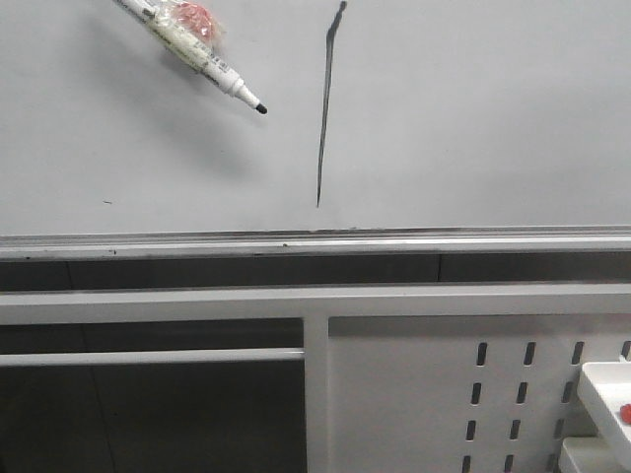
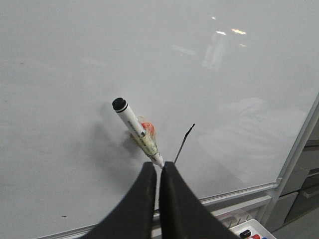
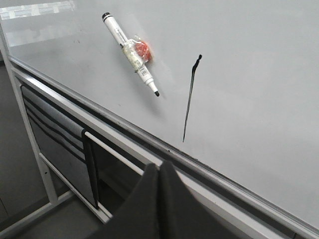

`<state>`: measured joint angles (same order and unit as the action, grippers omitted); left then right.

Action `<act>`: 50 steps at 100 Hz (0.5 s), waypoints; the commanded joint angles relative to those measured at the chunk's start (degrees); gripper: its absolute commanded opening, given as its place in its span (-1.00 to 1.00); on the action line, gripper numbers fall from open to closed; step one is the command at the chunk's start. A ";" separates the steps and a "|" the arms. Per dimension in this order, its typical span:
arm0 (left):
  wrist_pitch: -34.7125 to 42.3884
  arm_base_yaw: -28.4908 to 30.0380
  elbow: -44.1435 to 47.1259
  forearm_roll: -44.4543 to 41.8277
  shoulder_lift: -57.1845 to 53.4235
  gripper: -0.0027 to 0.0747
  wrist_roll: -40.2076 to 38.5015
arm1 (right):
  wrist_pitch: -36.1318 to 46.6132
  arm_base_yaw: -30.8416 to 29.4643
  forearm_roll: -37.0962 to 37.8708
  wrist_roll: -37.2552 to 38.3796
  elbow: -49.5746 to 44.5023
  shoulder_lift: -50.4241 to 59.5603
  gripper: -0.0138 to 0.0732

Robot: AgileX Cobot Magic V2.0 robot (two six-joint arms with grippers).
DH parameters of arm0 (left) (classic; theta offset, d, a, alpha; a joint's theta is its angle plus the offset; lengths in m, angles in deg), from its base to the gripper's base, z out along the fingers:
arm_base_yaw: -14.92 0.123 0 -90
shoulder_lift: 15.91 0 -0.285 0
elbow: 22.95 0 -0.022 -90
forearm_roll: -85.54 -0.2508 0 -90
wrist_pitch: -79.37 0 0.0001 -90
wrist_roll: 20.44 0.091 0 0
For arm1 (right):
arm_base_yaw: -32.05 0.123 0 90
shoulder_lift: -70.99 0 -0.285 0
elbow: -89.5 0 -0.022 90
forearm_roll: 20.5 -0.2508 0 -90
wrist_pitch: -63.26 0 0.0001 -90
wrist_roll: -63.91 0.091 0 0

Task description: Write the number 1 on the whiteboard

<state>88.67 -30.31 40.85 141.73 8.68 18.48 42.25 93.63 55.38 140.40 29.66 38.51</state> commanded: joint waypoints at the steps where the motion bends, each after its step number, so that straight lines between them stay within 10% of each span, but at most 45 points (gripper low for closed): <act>1: 2.32 0.10 -1.24 -0.96 0.03 -0.98 -0.21 | 0.90 0.08 2.55 -0.41 1.55 -0.22 -0.85; 27: 6.44 3.25 6.26 -24.71 -1.67 -0.98 -3.05 | 0.90 0.08 2.55 -0.41 1.55 -0.22 -0.85; 50: 6.50 17.14 15.93 -40.54 -8.97 -0.98 -28.74 | 0.90 0.08 2.55 -0.41 1.55 -0.22 -0.85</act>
<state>91.13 -18.11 54.58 106.02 2.35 -0.65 42.25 93.63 55.38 140.40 29.66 38.51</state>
